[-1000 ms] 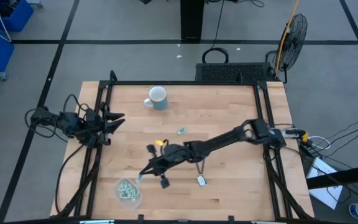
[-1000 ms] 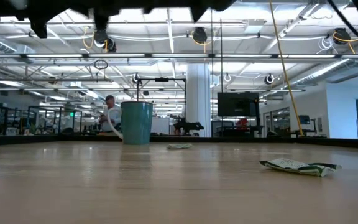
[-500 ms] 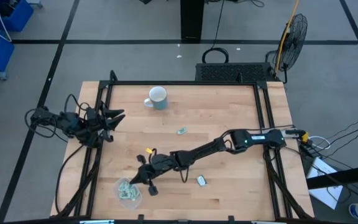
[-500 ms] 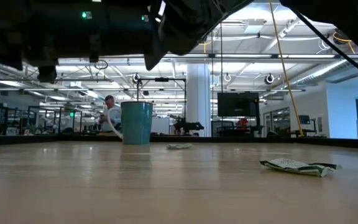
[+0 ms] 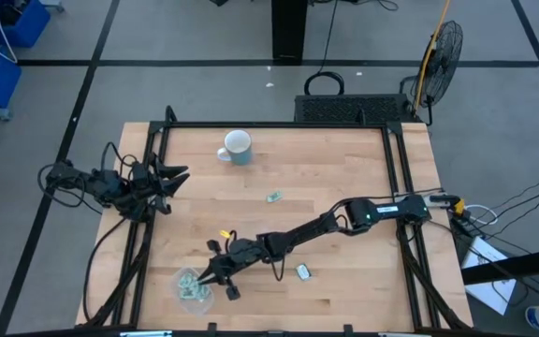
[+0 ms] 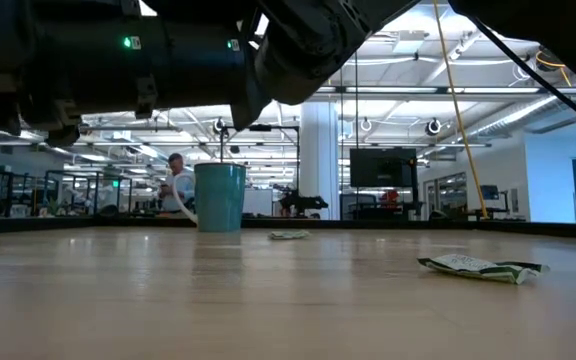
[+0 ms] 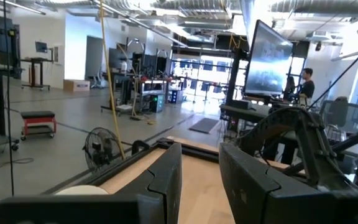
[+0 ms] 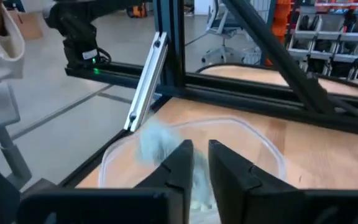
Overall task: Pick and place Stevia / Truvia into bins
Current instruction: Put the stevia packet into the transparent container
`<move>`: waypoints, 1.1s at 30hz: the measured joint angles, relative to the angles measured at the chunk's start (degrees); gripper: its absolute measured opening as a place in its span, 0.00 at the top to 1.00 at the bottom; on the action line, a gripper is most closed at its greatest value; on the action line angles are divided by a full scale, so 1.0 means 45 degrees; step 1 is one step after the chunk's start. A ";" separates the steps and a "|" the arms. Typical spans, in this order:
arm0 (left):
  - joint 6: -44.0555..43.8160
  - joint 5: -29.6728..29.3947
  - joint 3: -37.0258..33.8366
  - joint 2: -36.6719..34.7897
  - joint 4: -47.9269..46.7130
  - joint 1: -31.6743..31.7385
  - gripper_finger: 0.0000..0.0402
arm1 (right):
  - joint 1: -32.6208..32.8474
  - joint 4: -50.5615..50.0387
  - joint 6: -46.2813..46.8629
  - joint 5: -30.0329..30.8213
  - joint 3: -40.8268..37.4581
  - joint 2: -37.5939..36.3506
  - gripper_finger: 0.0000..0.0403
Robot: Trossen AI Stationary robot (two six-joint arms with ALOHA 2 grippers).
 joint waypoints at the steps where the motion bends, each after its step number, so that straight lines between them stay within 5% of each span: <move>1: 0.0000 0.0000 0.0000 0.0005 0.0000 -0.0005 0.72 | -0.0004 -0.0084 -0.0004 0.0005 0.0000 0.0005 0.86; 11: 0.0000 -0.0005 0.0000 0.0000 -0.0308 0.0000 0.72 | -0.0004 0.0553 0.0076 0.0004 0.0000 0.0005 0.69; 21: -0.2856 -0.0018 0.0000 0.0224 -0.3356 -0.0004 0.72 | -0.0166 0.0338 0.0076 -0.0019 -0.0007 -0.0260 0.70; 33: -0.2314 -0.0340 0.0010 0.2877 -0.1155 0.0930 0.72 | -0.0572 -0.4985 -0.0955 0.0140 -0.0015 -0.2855 0.71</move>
